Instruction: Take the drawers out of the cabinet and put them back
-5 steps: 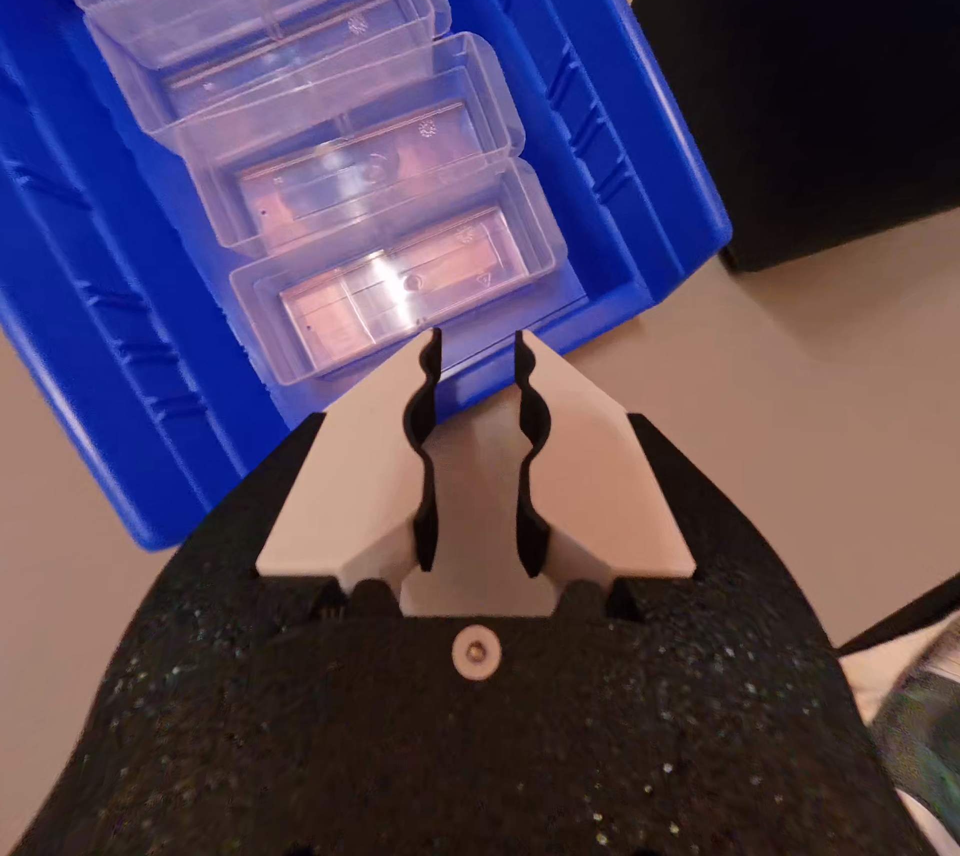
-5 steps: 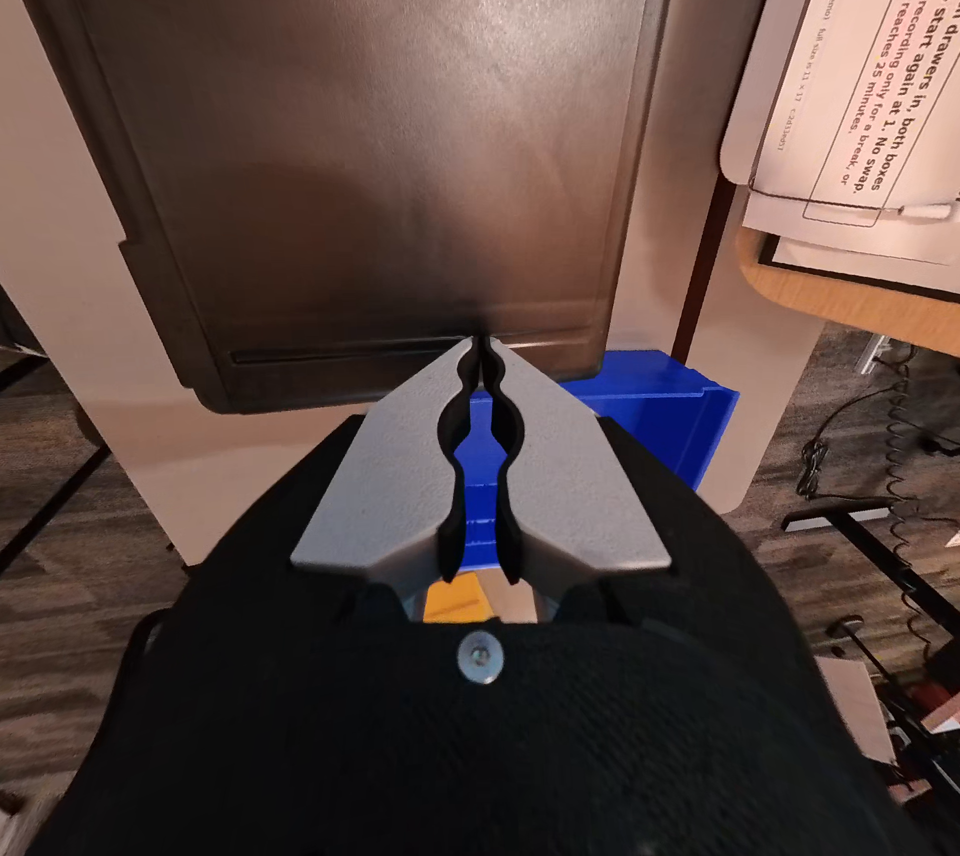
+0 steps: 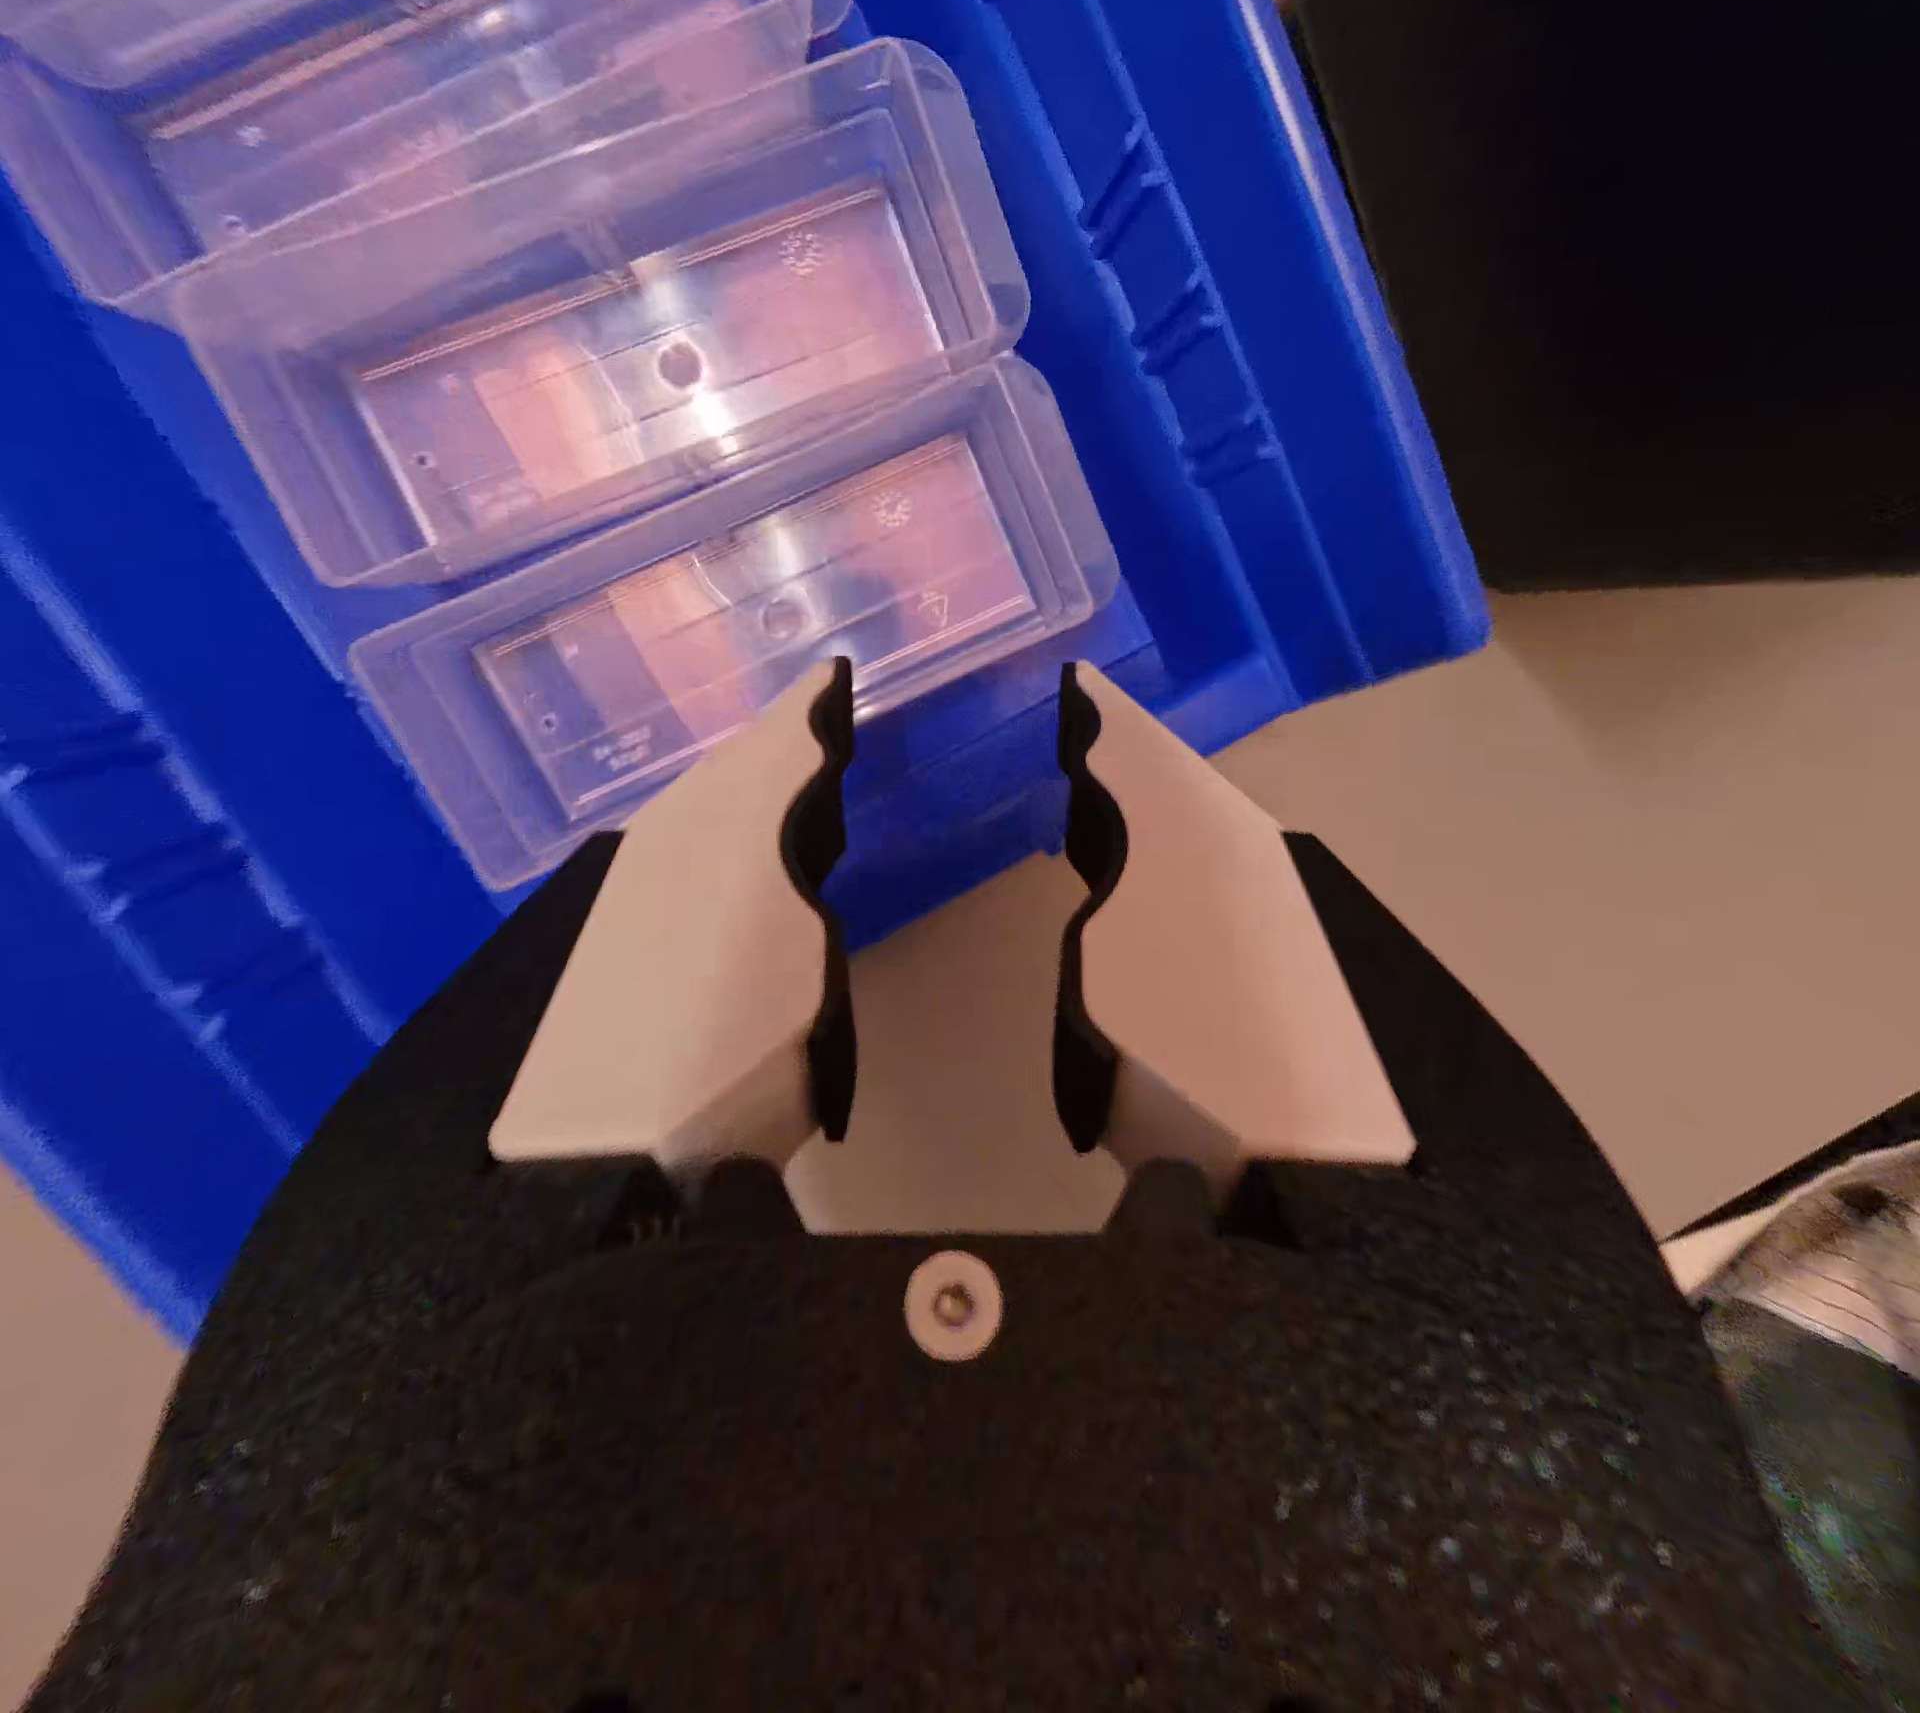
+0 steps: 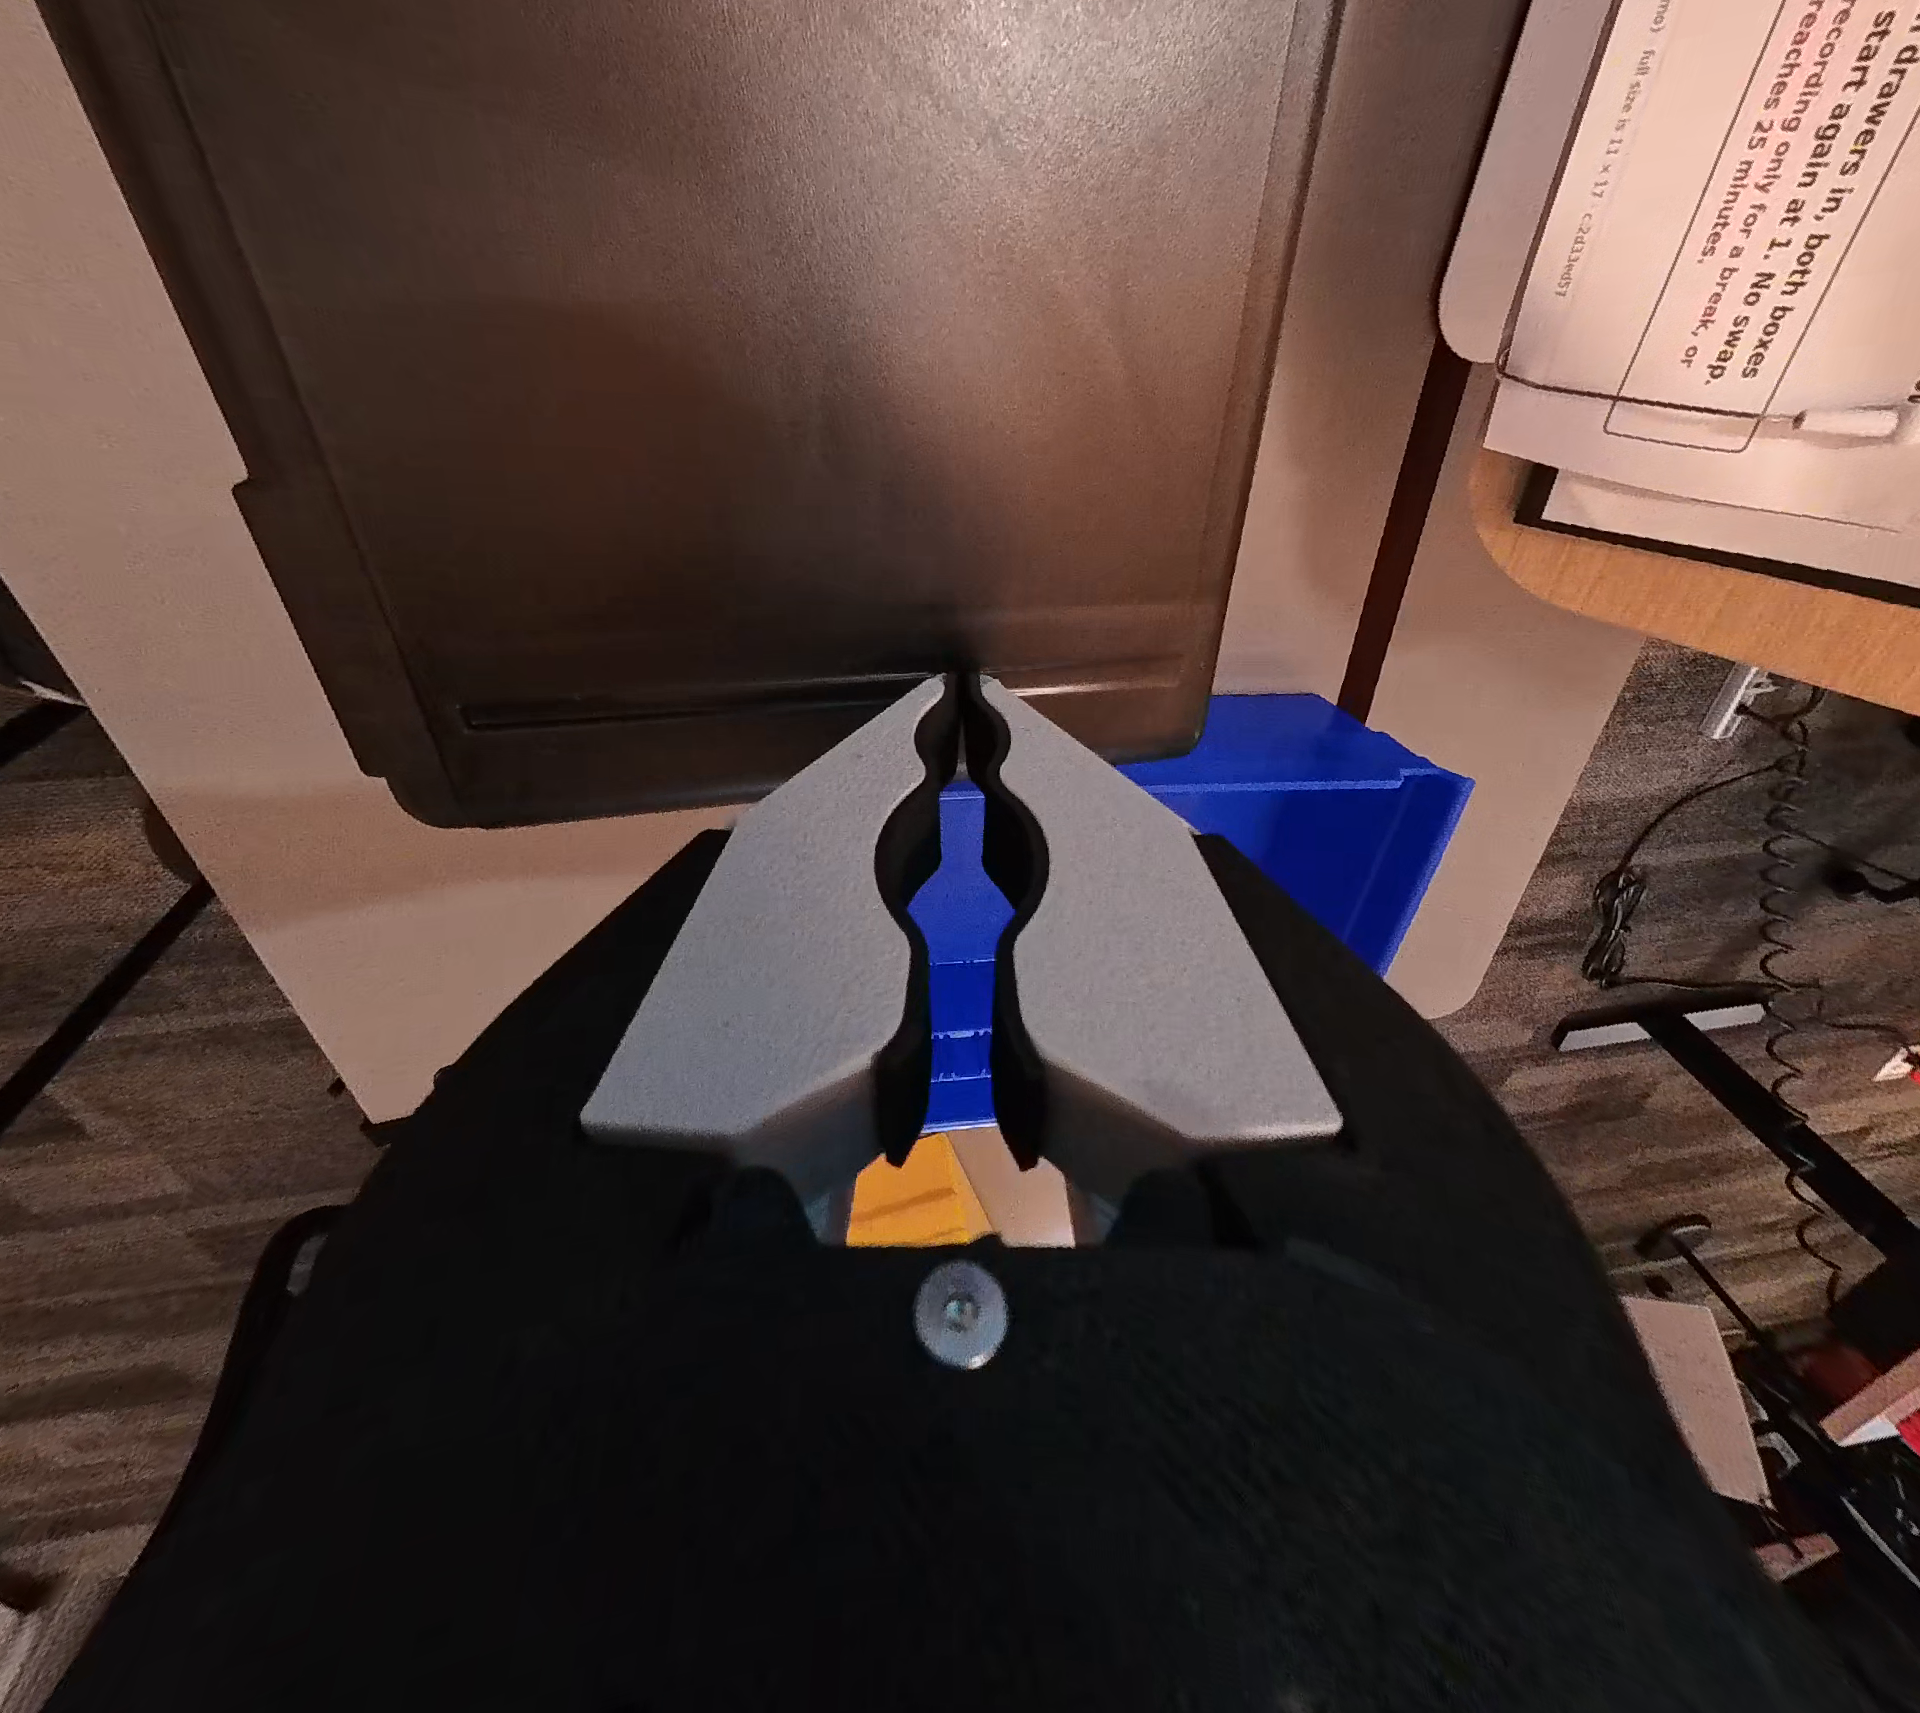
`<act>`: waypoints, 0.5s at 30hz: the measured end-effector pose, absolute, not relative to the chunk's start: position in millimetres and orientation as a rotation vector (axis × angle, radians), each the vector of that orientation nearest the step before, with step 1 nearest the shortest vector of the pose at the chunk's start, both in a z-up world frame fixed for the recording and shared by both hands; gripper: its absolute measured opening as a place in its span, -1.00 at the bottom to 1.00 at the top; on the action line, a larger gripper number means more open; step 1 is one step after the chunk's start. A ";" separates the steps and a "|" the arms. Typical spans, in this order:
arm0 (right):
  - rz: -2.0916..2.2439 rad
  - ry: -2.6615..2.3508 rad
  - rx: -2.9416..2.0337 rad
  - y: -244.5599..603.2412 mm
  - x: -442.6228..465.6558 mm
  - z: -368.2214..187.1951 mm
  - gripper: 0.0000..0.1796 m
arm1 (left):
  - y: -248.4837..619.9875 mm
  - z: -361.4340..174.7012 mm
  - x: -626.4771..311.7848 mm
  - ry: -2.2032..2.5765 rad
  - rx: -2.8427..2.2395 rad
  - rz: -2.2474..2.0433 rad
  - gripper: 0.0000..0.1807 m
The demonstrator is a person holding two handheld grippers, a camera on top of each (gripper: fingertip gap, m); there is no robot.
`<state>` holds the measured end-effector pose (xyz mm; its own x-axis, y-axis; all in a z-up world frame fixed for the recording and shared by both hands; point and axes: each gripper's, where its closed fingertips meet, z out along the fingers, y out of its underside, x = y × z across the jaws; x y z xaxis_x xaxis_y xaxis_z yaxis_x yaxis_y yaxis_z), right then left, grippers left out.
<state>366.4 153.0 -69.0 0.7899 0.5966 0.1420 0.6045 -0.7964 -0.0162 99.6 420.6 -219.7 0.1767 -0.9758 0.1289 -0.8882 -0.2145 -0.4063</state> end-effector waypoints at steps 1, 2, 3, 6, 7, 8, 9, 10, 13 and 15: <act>-0.201 -0.978 -2.915 153.7 366.1 -69.1 -1.00 | 419.4 -225.1 104.3 1.817 -2.238 -0.518 -0.57; -0.200 -0.974 -2.916 154.1 365.9 -68.9 -1.00 | 418.3 -230.6 108.8 1.839 -2.258 -0.497 -0.56; -0.200 -0.970 -2.919 154.6 366.1 -69.2 -1.00 | 417.4 -236.0 112.8 1.857 -2.276 -0.472 -0.54; -0.217 -0.975 -2.924 154.8 366.2 -69.3 -1.00 | 408.2 -246.3 125.8 1.897 -2.320 -0.455 -0.51; -0.225 -0.981 -2.926 154.7 366.1 -69.2 -1.00 | 404.7 -248.4 130.0 1.908 -2.327 -0.460 -0.49; -0.232 -0.985 -2.928 154.7 366.1 -69.3 -1.00 | 404.1 -251.4 132.8 1.915 -2.330 -0.441 -0.50; -0.237 -0.987 -2.933 154.5 366.2 -69.2 -1.00 | 406.2 -255.8 133.9 1.918 -2.335 -0.397 -0.49; -0.241 -0.988 -2.939 154.4 366.1 -69.3 -1.00 | 408.4 -261.2 133.3 1.923 -2.348 -0.349 -0.47; -0.263 -0.999 -2.958 154.2 366.2 -69.3 -1.00 | 402.0 -270.2 135.8 1.936 -2.408 -0.384 -0.69; -0.284 -1.019 -2.967 154.0 366.3 -69.3 -1.00 | 398.3 -268.9 136.5 1.940 -2.408 -0.425 -0.77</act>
<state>366.3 154.0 -69.3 0.7746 0.6099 0.1672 0.6085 -0.7908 0.0658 136.5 398.3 -268.9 0.1905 -0.9616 0.1977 -0.9561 -0.2274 -0.1848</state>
